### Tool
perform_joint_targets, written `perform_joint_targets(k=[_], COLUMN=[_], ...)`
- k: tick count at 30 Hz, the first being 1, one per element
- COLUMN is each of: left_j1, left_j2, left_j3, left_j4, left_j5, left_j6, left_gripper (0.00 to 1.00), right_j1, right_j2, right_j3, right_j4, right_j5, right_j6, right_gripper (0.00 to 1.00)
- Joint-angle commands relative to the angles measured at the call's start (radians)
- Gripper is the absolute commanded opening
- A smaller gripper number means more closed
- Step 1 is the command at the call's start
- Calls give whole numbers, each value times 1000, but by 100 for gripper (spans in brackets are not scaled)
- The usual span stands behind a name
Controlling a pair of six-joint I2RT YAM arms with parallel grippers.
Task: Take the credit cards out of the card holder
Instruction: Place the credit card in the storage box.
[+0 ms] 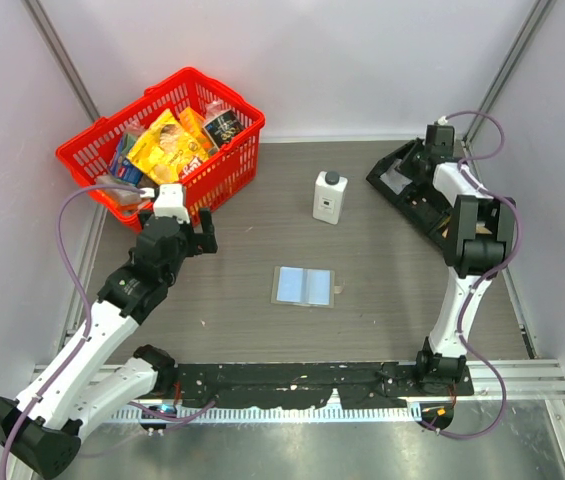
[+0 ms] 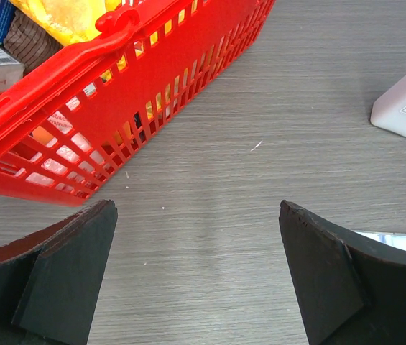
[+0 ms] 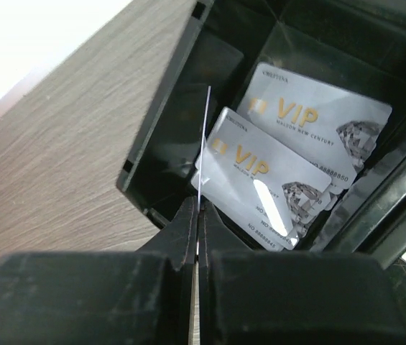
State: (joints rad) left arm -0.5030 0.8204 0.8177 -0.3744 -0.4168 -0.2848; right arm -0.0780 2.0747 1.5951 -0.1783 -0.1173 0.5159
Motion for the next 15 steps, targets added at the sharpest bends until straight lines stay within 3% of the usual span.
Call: perform_joint_targets(k=[1,4,7,11,15], left_j1=[-3,-2,-2,0,0], left_j2=[-1,2,2,-3,-3], left_j3=[0,0,-2,-6,-6], left_j4=[42,45,51,65,77], left_j5=[-1,9,35,73,119], left_j6=[15,16,19,22,19], left_gripper=[100,100,100,100,100], right_j1=[-5,-12,-23,-28,-28], right_j2=[31,64,88,33,-50], right_j3=[80,140,170,174,169], right_j4=[-65,-127,-168,-220,-288], right_j5=[-36,-83,-94,-18,45], right_j6=[35,38,30,-4,-71], right_gripper=[3,6,17,34,45])
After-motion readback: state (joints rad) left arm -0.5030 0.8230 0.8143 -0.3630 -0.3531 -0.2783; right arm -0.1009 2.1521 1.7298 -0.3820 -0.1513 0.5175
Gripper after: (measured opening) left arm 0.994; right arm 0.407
